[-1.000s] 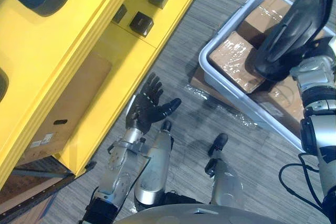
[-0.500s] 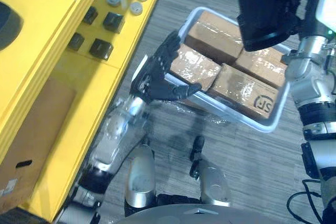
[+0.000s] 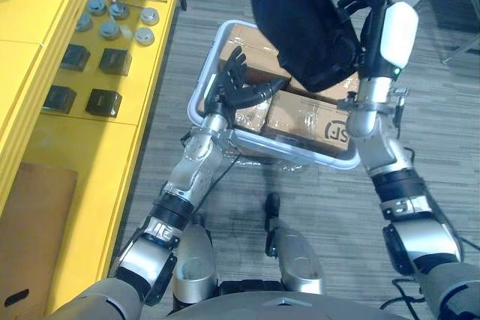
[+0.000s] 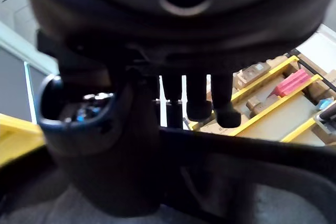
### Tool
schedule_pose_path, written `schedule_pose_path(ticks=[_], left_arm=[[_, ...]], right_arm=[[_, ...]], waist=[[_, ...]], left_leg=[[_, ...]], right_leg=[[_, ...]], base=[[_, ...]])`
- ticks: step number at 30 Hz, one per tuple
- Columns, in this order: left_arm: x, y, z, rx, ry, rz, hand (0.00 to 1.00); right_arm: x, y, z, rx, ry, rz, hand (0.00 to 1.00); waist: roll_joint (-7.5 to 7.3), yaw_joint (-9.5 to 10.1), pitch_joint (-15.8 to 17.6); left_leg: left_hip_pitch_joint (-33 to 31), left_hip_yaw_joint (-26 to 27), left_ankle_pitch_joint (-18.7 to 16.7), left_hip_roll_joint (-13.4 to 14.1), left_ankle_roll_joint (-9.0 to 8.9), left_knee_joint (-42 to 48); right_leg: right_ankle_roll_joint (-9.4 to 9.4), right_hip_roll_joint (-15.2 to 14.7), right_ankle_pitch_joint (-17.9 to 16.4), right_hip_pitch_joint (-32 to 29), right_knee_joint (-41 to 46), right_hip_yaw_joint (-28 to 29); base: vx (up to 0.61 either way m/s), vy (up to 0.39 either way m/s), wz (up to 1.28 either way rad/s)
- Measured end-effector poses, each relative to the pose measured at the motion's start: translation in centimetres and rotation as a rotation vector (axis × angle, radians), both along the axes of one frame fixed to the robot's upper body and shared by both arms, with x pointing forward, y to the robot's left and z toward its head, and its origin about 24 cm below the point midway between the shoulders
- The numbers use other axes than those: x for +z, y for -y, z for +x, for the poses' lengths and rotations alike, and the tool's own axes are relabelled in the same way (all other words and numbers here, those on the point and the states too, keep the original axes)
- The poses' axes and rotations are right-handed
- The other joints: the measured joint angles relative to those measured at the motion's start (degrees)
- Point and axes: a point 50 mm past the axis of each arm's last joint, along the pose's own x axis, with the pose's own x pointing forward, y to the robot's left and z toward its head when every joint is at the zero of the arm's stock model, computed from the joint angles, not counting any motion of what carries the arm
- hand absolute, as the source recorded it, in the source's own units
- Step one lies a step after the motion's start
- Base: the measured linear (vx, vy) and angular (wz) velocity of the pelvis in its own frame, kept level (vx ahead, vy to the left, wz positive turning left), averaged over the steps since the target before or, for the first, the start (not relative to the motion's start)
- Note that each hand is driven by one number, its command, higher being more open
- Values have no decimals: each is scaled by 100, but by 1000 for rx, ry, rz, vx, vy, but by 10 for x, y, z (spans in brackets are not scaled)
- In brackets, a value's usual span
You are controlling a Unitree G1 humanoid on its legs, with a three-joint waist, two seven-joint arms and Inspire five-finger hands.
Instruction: Walk over and take three plastic housings, then place them on the shelf
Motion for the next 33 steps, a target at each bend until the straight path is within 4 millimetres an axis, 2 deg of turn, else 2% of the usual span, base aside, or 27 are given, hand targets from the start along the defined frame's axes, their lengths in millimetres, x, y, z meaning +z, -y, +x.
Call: schedule_pose_path(ticks=[3,7,12,16,23,24,30,33], left_arm=[[-8,2,1,7,-39,-3,100],[-11,5,0,-17,-64,-51,100],[-16,22,-7,-188,-77,-153,100],[-24,27,-14,-264,-101,-251,100],[-32,32,-23,-367,-158,-350,100],[-30,33,-25,-380,-157,-359,0],[-27,39,-28,-399,-155,-351,0],[-30,36,-28,-355,-175,-353,0]], right_arm=[[-20,-9,-6,21,-36,51,0],[-33,-14,-10,50,-66,44,0],[-54,-24,-20,98,-109,42,0],[-62,-26,-24,91,-119,80,0],[-71,-27,-28,89,-135,77,0],[-71,-26,-28,88,-135,85,0],[-81,-27,-32,103,-175,157,0],[-86,-32,-40,132,-159,182,0]], waist=[[-39,-43,-215],[-24,-72,-342],[37,-86,-667],[127,-92,-893],[180,-88,-1057],[181,-85,-1059],[174,-70,-1123],[174,-81,-1127]], left_leg=[[45,55,-2,-5,-2,-76],[226,94,5,-11,-9,-177],[442,114,53,-56,-23,-411],[487,128,61,-74,-20,-502],[657,130,126,-99,-29,-706],[663,130,142,-104,-27,-727],[769,125,269,-150,-41,-972],[802,136,292,-159,-38,-1014]], right_leg=[[-12,6,20,53,-143,25],[-15,6,24,161,-155,50],[-7,-14,35,339,-313,44],[-4,-25,36,353,-350,44],[-4,-33,37,489,-443,24],[-4,-37,37,489,-445,20],[-10,-59,32,487,-453,7],[-10,-64,32,486,-454,14]], base=[[-14,18,-8],[29,20,-5],[44,21,1],[31,22,0],[0,0,0],[0,0,0],[0,0,0],[2,7,-1]])
